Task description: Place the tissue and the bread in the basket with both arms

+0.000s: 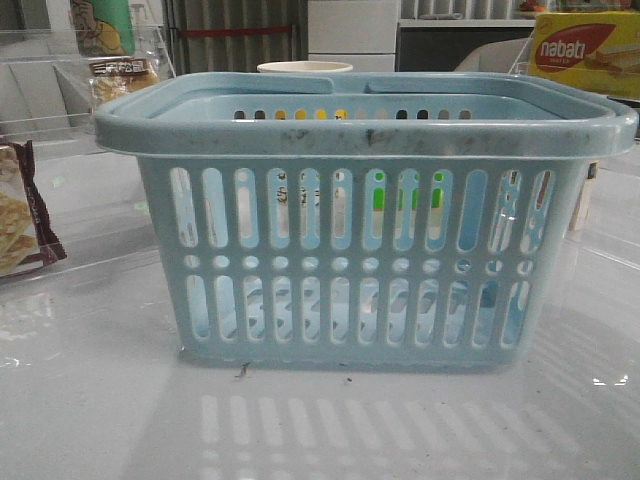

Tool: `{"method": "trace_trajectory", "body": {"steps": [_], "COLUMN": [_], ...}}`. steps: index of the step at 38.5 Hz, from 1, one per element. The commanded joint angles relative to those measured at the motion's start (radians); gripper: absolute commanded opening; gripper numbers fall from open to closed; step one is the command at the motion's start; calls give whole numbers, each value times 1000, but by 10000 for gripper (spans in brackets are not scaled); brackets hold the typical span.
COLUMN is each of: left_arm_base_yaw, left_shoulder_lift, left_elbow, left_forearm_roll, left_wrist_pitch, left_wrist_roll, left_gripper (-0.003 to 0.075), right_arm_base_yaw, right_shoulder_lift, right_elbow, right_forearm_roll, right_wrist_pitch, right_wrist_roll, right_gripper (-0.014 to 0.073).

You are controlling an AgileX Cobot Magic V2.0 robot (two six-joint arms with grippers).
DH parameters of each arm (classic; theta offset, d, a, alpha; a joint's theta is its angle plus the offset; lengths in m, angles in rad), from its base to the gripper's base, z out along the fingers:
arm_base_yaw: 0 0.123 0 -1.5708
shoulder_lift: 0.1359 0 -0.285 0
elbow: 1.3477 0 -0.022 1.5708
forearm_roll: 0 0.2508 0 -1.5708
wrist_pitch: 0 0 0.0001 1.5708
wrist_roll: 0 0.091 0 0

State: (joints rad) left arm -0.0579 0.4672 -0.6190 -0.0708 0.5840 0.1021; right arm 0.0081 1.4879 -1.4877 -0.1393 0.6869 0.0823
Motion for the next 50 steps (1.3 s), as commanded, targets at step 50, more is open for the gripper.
{"method": "trace_trajectory", "body": {"steps": [50], "left_arm_base_yaw": [-8], "left_shoulder_lift": [12], "left_elbow": [-28], "left_forearm_roll": [-11], "left_wrist_pitch": [-87], "left_wrist_roll": [-2], "left_gripper": [494], "right_arm_base_yaw": [507], "right_shoulder_lift": [200], "right_elbow": [-4], "right_forearm_roll": [131], "right_wrist_pitch": [6], "right_wrist_roll": [-2], "right_gripper": [519]}}
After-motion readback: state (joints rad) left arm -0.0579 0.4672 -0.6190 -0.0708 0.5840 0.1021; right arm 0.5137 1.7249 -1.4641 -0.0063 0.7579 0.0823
